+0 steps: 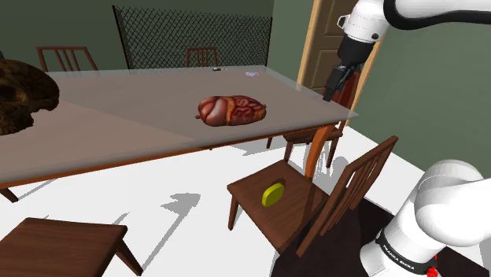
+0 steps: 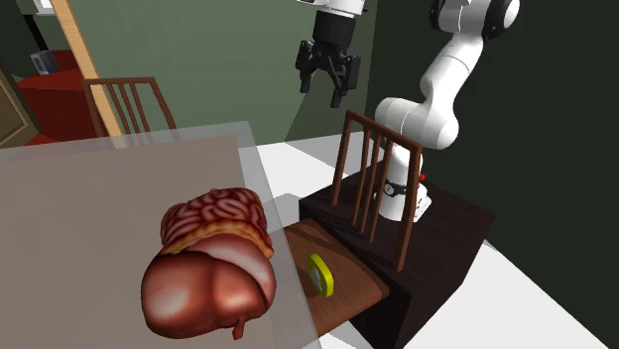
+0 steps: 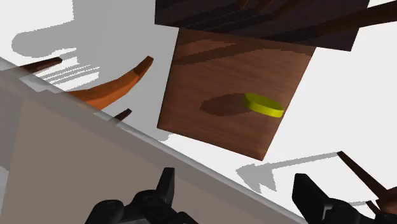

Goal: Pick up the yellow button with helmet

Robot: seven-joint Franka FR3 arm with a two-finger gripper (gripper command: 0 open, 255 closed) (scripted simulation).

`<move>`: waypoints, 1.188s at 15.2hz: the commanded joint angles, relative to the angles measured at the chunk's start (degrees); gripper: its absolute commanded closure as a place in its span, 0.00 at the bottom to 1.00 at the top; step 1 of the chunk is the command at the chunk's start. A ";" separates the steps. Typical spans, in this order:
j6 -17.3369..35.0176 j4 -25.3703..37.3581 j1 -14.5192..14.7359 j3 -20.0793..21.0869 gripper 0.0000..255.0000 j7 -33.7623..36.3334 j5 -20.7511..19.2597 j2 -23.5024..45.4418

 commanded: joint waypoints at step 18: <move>27.95 -13.84 11.96 -4.96 0.00 -29.44 -4.21 20.72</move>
